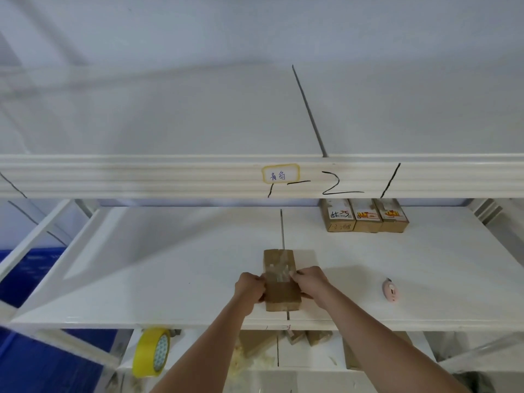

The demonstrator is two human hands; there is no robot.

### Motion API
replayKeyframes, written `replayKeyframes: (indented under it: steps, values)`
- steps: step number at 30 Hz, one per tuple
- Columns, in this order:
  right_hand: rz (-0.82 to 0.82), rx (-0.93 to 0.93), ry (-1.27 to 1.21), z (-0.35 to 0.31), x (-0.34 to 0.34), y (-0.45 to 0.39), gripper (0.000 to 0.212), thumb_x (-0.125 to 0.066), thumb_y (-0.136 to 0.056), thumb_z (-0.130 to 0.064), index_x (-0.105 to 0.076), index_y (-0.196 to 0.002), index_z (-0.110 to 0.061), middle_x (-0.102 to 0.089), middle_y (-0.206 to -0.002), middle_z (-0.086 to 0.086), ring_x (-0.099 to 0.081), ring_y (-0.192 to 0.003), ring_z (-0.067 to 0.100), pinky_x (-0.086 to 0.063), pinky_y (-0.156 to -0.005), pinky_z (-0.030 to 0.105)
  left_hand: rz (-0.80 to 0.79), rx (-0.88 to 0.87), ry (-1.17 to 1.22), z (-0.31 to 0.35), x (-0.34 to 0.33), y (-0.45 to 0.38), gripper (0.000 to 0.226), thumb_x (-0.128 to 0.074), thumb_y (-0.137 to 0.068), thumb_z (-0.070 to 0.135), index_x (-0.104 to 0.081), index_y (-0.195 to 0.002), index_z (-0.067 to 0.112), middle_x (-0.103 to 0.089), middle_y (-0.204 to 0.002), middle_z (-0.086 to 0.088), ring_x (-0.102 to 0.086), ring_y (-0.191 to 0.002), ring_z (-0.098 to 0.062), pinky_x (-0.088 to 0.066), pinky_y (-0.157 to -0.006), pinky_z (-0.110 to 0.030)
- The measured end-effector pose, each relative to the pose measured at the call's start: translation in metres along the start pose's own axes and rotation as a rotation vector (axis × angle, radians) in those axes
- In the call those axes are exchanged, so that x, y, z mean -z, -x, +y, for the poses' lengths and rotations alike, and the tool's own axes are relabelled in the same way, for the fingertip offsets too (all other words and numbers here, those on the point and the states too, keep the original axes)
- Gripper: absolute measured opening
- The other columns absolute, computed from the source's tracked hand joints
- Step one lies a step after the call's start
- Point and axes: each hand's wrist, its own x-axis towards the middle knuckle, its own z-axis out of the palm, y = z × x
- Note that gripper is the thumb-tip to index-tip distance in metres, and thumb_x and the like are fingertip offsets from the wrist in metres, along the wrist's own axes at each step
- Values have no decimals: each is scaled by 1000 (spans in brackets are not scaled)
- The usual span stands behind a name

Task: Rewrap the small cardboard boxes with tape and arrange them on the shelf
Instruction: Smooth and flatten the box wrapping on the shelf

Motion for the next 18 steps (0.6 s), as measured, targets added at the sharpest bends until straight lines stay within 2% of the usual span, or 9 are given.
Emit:
replayKeyframes:
  steps: [4,6,9,10,12,14,15,18]
  values:
    - [28,-34,-50,-3,6,4,25,-56,-102,-26,-65,-108,-3,-67,-105,13,-66,-95,27,-61,-84,38,69,-3,59,1,4,8,15,-54,-102,12,-68,-101,6,-69,-98,-10,-71,-88,-26,-63,-75,-35]
    - [69,-8,-30,-3,7,4,20,-56,-101,-21,-66,-105,-3,-68,-102,13,-67,-91,27,-61,-83,39,76,-3,96,0,3,9,19,-52,-102,7,-70,-105,3,-70,-101,-11,-70,-89,-27,-63,-72,-34]
    - [77,37,38,-5,4,7,21,-58,-97,-17,-73,-98,-2,-72,-97,15,-70,-85,26,-62,-81,41,87,-12,98,1,0,13,22,-50,-101,6,-72,-104,4,-71,-100,-10,-70,-89,-25,-63,-75,-36]
    - [66,59,63,-3,2,7,23,-58,-97,-17,-74,-97,-1,-73,-96,15,-70,-83,26,-63,-78,38,86,-14,77,1,-1,15,25,-48,-102,6,-73,-101,6,-71,-101,-9,-71,-90,-25,-63,-78,-37]
    - [56,100,117,-1,0,12,23,-56,-97,-16,-74,-95,-2,-73,-94,15,-67,-75,21,-55,-64,29,56,-6,36,1,-2,21,31,-43,-102,5,-72,-94,12,-71,-104,-7,-70,-94,-26,-62,-83,-39]
    - [61,133,175,1,0,13,19,-55,-96,-12,-73,-89,-7,-72,-87,9,-62,-70,16,-48,-57,24,-8,1,12,0,-3,25,33,-40,-102,7,-72,-108,14,-70,-110,-5,-68,-100,-25,-60,-88,-39]
    - [63,141,195,2,-1,12,17,-55,-95,-9,-69,-86,-11,-69,-84,4,-61,-71,14,-50,-59,26,-33,8,18,0,-4,27,35,-39,-102,8,-69,-120,15,-69,-113,-3,-67,-102,-24,-59,-91,-39]
    - [68,163,193,2,0,14,16,-56,-96,-8,-56,-86,-21,-58,-80,-5,-57,-74,13,-57,-76,35,-81,27,36,-2,-4,35,43,-41,-101,7,-59,-139,19,-68,-115,-1,-64,-107,-23,-56,-94,-37]
